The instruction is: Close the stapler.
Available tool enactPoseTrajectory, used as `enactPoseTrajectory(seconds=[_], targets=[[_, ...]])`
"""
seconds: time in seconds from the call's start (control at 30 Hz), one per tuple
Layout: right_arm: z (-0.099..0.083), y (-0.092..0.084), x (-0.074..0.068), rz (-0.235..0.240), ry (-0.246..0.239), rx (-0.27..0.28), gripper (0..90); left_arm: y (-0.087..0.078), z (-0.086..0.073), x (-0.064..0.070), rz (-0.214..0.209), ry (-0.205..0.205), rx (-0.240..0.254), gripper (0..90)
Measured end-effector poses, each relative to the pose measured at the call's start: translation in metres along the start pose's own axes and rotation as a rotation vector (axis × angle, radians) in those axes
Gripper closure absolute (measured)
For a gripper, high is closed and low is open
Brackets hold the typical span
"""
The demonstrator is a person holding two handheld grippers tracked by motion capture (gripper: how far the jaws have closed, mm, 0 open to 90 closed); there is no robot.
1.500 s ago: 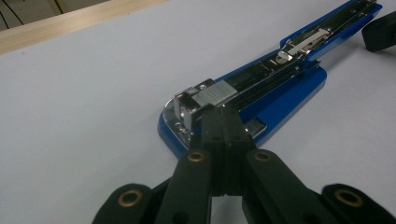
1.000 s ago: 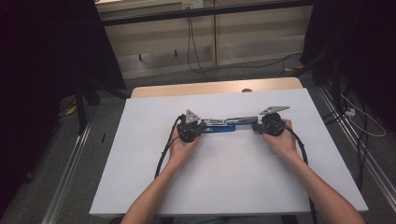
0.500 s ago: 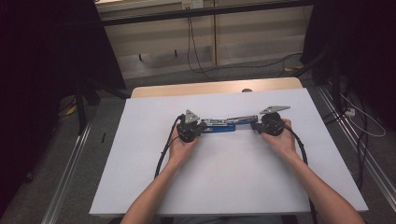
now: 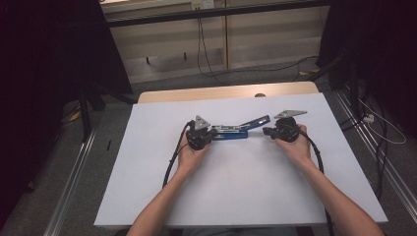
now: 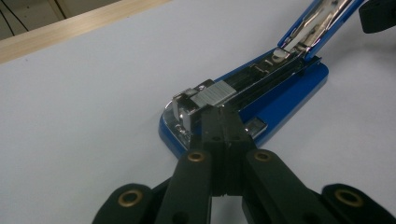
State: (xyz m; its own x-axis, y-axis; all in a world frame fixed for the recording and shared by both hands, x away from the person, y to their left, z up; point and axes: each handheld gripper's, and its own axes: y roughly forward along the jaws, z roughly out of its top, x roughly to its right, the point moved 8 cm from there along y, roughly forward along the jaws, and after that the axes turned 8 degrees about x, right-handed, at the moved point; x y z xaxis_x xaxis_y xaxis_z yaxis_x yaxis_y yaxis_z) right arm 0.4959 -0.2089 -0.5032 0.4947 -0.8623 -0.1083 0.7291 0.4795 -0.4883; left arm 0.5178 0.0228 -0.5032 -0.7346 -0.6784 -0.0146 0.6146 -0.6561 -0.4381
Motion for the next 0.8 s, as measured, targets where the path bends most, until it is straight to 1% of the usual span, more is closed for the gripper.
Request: enactPoseTrajectory(seconds=[0.1, 0.13, 0.23, 0.4, 0.53, 0.6, 0.63, 0.67, 0.7, 0.73, 0.8], targets=[[0.002, -0.0002, -0.0005, 0.003, -0.001, 0.013, 90.0, 0.0, -0.0001, -0.0002, 0.001, 0.002, -0.002, 90.0], [0.0026, -0.0002, -0.0008, 0.005, -0.002, 0.018, 90.0, -0.0002, -0.0002, 0.0007, -0.005, -0.009, -0.001, 90.0], [0.0028, 0.0, -0.0019, 0.009, -0.002, 0.021, 90.0, 0.0002, 0.0, -0.0004, 0.001, 0.0, 0.001, 90.0], [0.0034, -0.0003, -0.0033, 0.018, -0.004, 0.032, 90.0, 0.0003, -0.0002, 0.0005, 0.002, -0.005, 0.007, 90.0], [0.0034, -0.0002, -0.0042, 0.023, -0.006, 0.037, 90.0, -0.0014, -0.0002, 0.0001, 0.008, 0.006, -0.005, 90.0], [0.0037, -0.0007, -0.0048, 0.026, -0.005, 0.041, 90.0, -0.0028, -0.0003, 0.0015, -0.01, 0.001, -0.011, 88.6], [0.0037, -0.0009, -0.0049, 0.028, -0.008, 0.042, 90.0, -0.004, -0.0005, 0.0005, -0.011, 0.014, -0.019, 87.0], [0.004, -0.0012, -0.0046, 0.025, -0.011, 0.044, 89.2, -0.005, -0.0007, -0.0003, -0.009, 0.014, -0.02, 86.4], [0.0043, -0.0014, -0.0041, 0.02, -0.012, 0.045, 86.4, -0.0058, -0.0011, -0.0006, -0.013, 0.004, -0.021, 86.4], [0.0044, -0.0018, -0.0035, 0.015, -0.016, 0.045, 85.4, -0.007, -0.002, -0.0007, -0.019, 0.004, -0.029, 86.4], [0.005, -0.0029, -0.0032, 0.018, -0.009, 0.052, 85.8, -0.0083, -0.0026, -0.0013, -0.014, 0.015, -0.026, 85.7]])
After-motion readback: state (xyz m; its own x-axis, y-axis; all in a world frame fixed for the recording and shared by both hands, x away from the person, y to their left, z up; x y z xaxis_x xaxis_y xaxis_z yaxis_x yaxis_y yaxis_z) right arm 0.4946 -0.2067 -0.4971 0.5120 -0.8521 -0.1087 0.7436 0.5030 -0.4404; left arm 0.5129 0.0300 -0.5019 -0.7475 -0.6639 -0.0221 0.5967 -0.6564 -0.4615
